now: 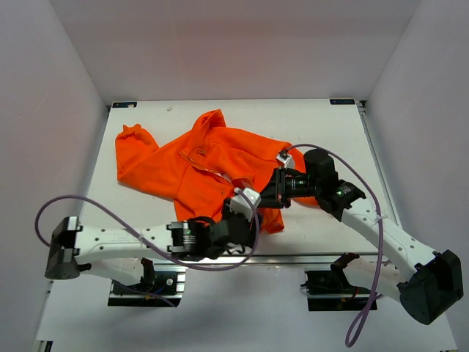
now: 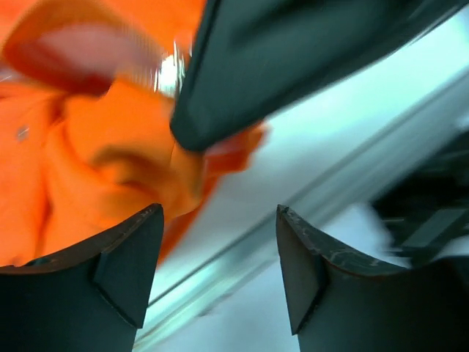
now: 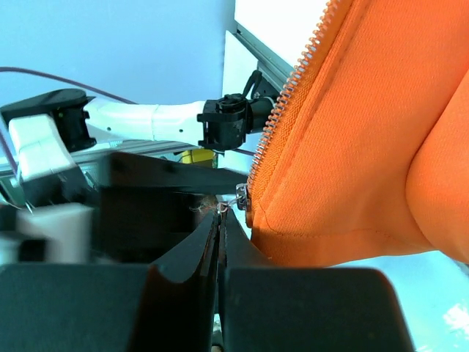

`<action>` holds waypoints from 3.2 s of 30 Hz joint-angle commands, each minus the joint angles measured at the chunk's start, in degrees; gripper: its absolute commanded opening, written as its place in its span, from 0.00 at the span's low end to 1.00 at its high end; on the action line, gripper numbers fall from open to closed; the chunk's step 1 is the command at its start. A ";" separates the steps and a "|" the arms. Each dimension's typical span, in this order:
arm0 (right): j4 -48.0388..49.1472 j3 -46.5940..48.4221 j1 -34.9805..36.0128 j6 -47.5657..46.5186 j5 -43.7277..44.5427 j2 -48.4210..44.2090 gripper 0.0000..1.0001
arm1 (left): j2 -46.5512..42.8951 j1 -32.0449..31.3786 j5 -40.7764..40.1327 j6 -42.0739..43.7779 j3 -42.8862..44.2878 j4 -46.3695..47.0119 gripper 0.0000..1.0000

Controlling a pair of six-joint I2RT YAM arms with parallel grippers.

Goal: Zip up the jacket

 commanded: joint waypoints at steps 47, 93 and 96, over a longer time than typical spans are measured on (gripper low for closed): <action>16.22 -12.91 -0.82 17.63 -2.91 -0.73 0.00 | 4.27 -3.54 -13.27 23.50 -14.08 30.50 0.00; 30.80 14.15 -1.96 -16.46 5.63 37.85 0.00 | -14.63 -4.94 7.92 1.36 -17.25 8.26 0.00; 29.24 19.69 -2.05 -17.86 6.67 41.54 0.00 | -15.07 -5.03 9.33 -1.10 -16.90 5.45 0.00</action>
